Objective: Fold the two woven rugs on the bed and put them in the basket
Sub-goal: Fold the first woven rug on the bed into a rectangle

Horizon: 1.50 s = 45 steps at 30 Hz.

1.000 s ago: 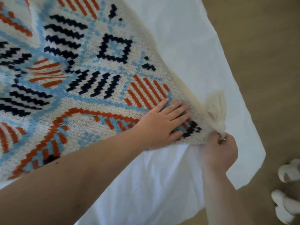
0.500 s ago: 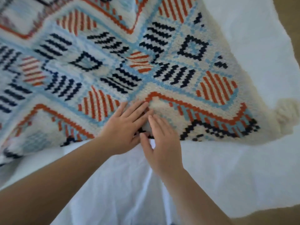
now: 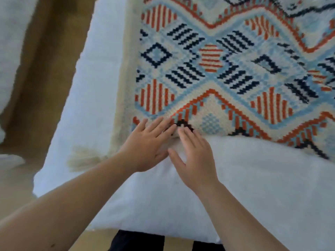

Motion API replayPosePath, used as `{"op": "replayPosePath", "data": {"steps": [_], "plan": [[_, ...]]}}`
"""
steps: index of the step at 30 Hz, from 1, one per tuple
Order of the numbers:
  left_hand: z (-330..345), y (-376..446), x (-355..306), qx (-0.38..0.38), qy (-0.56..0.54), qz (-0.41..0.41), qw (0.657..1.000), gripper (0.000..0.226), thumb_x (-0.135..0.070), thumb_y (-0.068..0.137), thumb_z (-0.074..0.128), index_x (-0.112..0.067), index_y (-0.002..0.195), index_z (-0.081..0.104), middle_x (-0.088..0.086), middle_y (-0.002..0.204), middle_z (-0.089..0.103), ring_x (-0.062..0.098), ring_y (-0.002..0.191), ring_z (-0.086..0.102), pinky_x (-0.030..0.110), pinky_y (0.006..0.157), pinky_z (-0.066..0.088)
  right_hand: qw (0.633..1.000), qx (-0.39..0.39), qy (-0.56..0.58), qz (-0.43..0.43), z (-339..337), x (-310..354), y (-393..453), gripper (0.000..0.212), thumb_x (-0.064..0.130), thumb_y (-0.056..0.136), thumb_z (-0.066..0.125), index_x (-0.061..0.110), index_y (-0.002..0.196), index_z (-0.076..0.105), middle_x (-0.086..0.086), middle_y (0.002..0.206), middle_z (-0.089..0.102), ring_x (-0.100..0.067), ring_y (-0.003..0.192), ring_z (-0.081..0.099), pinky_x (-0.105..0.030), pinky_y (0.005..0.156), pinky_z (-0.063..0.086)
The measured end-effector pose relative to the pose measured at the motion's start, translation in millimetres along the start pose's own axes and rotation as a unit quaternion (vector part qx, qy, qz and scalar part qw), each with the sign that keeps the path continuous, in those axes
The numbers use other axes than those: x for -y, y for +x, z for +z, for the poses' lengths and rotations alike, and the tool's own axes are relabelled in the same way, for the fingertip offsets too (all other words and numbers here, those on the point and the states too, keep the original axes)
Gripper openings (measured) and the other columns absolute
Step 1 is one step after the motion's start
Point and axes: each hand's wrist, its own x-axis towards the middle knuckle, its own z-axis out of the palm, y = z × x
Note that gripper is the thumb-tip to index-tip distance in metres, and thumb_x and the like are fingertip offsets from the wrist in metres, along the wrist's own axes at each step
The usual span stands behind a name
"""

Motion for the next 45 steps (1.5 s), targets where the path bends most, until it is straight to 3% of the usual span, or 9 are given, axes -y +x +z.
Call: {"op": "replayPosePath", "data": {"steps": [3, 13, 18, 23, 26, 31, 37, 41, 45], "plan": [[1.5, -24.7, 33.8, 0.001, -0.004, 0.001, 1.0, 0.073, -0.061, 0.094, 0.014, -0.024, 0.157, 0.011, 0.002, 0.162, 0.024, 0.022, 0.15, 0.024, 0.049, 0.118, 0.026, 1.0, 0.018, -0.001, 0.006, 11.7, 41.4, 4.7, 0.071, 0.062, 0.097, 0.029, 0.02, 0.154, 0.034, 0.0, 0.16, 0.032, -0.018, 0.151, 0.019, -0.041, 0.122, 0.02], [28.1, -38.7, 96.4, 0.035, 0.019, 0.073, 0.997, 0.052, -0.048, 0.097, 0.049, -0.02, 0.139, 0.057, 0.006, 0.148, 0.051, 0.025, 0.14, 0.044, 0.045, 0.108, 0.044, 0.982, 0.029, 0.17, 0.077, 59.2, 82.9, 26.7, 0.061, 0.024, 0.099, 0.05, 0.019, 0.155, 0.028, 0.009, 0.162, 0.024, -0.002, 0.149, 0.01, -0.031, 0.123, 0.019], [31.2, -35.5, 123.2, 0.0, -0.005, 0.169, 0.986, 0.049, -0.041, 0.096, 0.037, -0.016, 0.122, 0.07, 0.009, 0.14, 0.059, 0.027, 0.133, 0.052, 0.043, 0.103, 0.048, 0.977, 0.007, 0.173, 0.125, 78.3, 109.3, 27.5, 0.069, 0.007, 0.093, 0.055, 0.016, 0.155, 0.026, 0.006, 0.16, 0.027, 0.018, 0.138, 0.001, -0.034, 0.122, 0.021], [52.3, -37.7, 166.2, -0.037, 0.022, 0.276, 0.96, 0.061, -0.05, 0.099, 0.029, -0.016, 0.148, 0.045, 0.008, 0.157, 0.038, 0.027, 0.148, 0.03, 0.047, 0.119, 0.028, 0.97, -0.032, 0.151, 0.189, 115.1, 153.5, 39.3, 0.069, 0.025, 0.097, 0.057, 0.016, 0.156, 0.023, 0.012, 0.159, 0.023, 0.007, 0.145, 0.007, -0.019, 0.121, 0.01], [47.5, -36.4, 189.1, -0.045, 0.026, 0.31, 0.949, 0.06, -0.043, 0.094, 0.04, -0.016, 0.147, 0.047, 0.008, 0.154, 0.043, 0.028, 0.146, 0.034, 0.048, 0.12, 0.026, 0.955, -0.043, 0.148, 0.251, 128.6, 181.4, 36.6, 0.075, 0.031, 0.095, 0.062, 0.021, 0.157, 0.022, 0.014, 0.16, 0.021, -0.001, 0.149, 0.012, -0.029, 0.122, 0.02], [23.8, -24.2, 209.6, 0.016, 0.108, 0.379, 0.919, 0.063, -0.038, 0.103, 0.034, -0.02, 0.158, 0.01, 0.008, 0.166, 0.002, 0.026, 0.153, -0.006, 0.046, 0.12, -0.012, 0.925, -0.122, 0.121, 0.34, 135.0, 209.1, 21.2, 0.069, 0.034, 0.095, 0.062, 0.017, 0.154, 0.031, 0.005, 0.156, 0.035, -0.008, 0.145, 0.028, -0.02, 0.114, 0.024], [28.1, 5.0, 184.9, -0.004, 0.147, 0.513, 0.846, 0.077, -0.059, 0.092, 0.051, -0.017, 0.153, 0.032, 0.009, 0.159, 0.034, 0.028, 0.148, 0.028, 0.052, 0.121, 0.021, 0.666, -0.377, 0.363, 0.532, 144.8, 208.6, 30.6, 0.039, 0.015, 0.1, 0.051, 0.015, 0.14, 0.052, 0.005, 0.126, 0.061, 0.002, 0.1, 0.057, 0.002, 0.081, 0.038], [28.8, 16.1, 175.1, 0.019, 0.141, 0.548, 0.824, 0.08, -0.063, 0.095, 0.037, -0.017, 0.158, 0.017, 0.007, 0.164, 0.019, 0.026, 0.152, 0.018, 0.052, 0.121, 0.019, 0.636, -0.409, 0.401, 0.517, 152.4, 210.0, 42.2, 0.035, 0.015, 0.098, 0.054, 0.02, 0.132, 0.061, 0.013, 0.122, 0.065, 0.002, 0.107, 0.059, -0.015, 0.097, 0.045], [21.7, 31.9, 182.3, 0.023, 0.111, 0.604, 0.789, 0.068, -0.053, 0.103, 0.025, -0.014, 0.158, 0.018, 0.006, 0.165, 0.017, 0.024, 0.153, 0.014, 0.053, 0.12, 0.023, 0.56, -0.446, 0.433, 0.548, 156.5, 221.5, 53.9, 0.041, 0.024, 0.094, 0.066, 0.022, 0.134, 0.058, 0.015, 0.117, 0.067, 0.007, 0.093, 0.064, -0.011, 0.086, 0.049]]}}
